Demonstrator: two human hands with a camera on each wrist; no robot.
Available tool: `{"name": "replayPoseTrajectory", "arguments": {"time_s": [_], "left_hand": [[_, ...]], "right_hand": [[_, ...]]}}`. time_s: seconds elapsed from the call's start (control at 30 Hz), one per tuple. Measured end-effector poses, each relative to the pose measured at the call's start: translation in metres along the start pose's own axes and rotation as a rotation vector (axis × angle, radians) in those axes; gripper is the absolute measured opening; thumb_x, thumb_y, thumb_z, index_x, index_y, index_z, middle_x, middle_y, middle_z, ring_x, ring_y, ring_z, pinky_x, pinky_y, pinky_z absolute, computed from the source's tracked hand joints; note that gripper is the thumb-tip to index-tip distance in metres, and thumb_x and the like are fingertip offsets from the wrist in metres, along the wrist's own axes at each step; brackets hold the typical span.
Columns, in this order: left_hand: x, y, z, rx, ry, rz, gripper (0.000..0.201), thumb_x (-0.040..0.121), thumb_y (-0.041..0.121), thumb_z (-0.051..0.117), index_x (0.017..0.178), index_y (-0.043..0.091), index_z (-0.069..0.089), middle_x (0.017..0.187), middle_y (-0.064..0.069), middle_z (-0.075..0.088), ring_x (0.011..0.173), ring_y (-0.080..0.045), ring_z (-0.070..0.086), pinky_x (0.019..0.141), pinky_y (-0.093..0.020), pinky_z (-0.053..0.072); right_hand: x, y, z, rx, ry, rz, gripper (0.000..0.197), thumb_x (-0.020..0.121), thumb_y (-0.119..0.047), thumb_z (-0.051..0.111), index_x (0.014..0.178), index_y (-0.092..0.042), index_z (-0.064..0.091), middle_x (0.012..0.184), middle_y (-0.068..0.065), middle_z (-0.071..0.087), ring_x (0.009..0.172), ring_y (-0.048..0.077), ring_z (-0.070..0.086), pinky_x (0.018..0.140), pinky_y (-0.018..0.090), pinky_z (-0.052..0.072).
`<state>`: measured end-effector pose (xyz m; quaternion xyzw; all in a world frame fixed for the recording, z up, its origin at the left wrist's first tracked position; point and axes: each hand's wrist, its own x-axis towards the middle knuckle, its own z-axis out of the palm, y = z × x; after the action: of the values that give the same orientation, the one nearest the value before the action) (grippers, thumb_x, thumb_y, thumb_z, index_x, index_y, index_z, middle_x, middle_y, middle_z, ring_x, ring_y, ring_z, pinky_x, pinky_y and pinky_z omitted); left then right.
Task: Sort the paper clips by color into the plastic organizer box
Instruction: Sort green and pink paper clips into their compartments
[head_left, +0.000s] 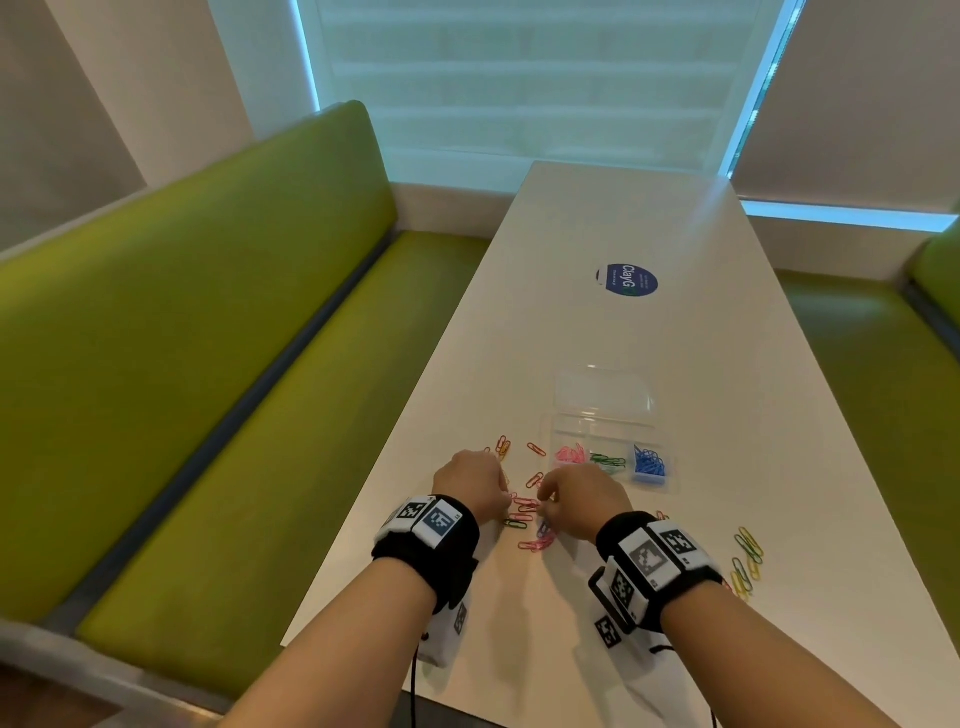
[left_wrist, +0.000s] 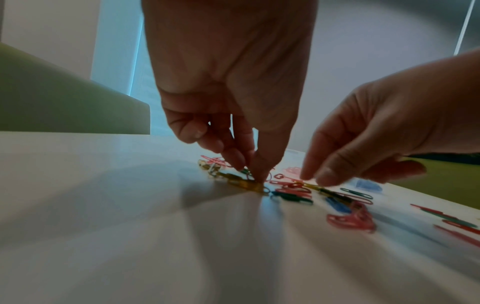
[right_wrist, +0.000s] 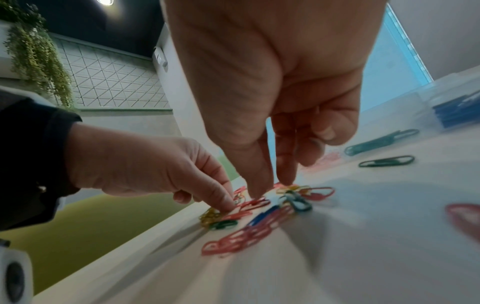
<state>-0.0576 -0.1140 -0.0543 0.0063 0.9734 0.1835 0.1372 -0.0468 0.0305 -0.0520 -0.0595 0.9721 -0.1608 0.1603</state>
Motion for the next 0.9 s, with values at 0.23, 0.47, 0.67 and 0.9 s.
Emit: {"name": "replayPoseTrajectory", "arguments": {"time_s": [0.23,0.47,0.67,0.9], "left_hand": [[-0.006,-0.008,-0.001,-0.045,0.039,-0.025,0.016,0.084,0.024,0.06,0.096,0.017,0.068,0.104,-0.003,0.069,0.097,-0.021,0.063,0.083,-0.031,0.051],[-0.009,-0.009,-0.005,-0.09,0.089,-0.011,0.015,0.085,0.021,0.058,0.095,0.018,0.068,0.103,-0.002,0.069,0.098,-0.021,0.063,0.082,-0.029,0.049],[-0.008,-0.007,-0.006,-0.114,0.104,0.011,0.018,0.086,0.019,0.055,0.099,0.02,0.067,0.106,0.0,0.068,0.101,-0.02,0.061,0.08,-0.028,0.046],[-0.005,-0.004,-0.009,-0.116,0.114,0.02,0.019,0.087,0.02,0.055,0.101,0.022,0.067,0.107,0.001,0.068,0.102,-0.019,0.06,0.083,-0.03,0.048]], "right_hand": [[0.001,-0.011,0.007,0.0,0.013,0.025,0.02,0.09,-0.027,0.059,0.107,-0.021,0.068,0.115,0.001,0.063,0.105,0.018,0.059,0.093,0.033,0.05],[0.004,-0.009,0.003,0.051,0.017,0.049,0.023,0.088,-0.029,0.062,0.108,-0.019,0.067,0.11,0.0,0.066,0.1,0.016,0.062,0.091,0.034,0.052],[0.005,-0.018,0.007,-0.008,-0.031,0.067,0.016,0.085,-0.027,0.065,0.098,-0.018,0.068,0.105,0.002,0.066,0.097,0.017,0.063,0.089,0.034,0.053],[0.007,-0.014,0.009,0.027,-0.119,0.115,0.017,0.084,-0.02,0.062,0.095,-0.01,0.068,0.098,0.004,0.068,0.092,0.018,0.064,0.086,0.033,0.055]]}}
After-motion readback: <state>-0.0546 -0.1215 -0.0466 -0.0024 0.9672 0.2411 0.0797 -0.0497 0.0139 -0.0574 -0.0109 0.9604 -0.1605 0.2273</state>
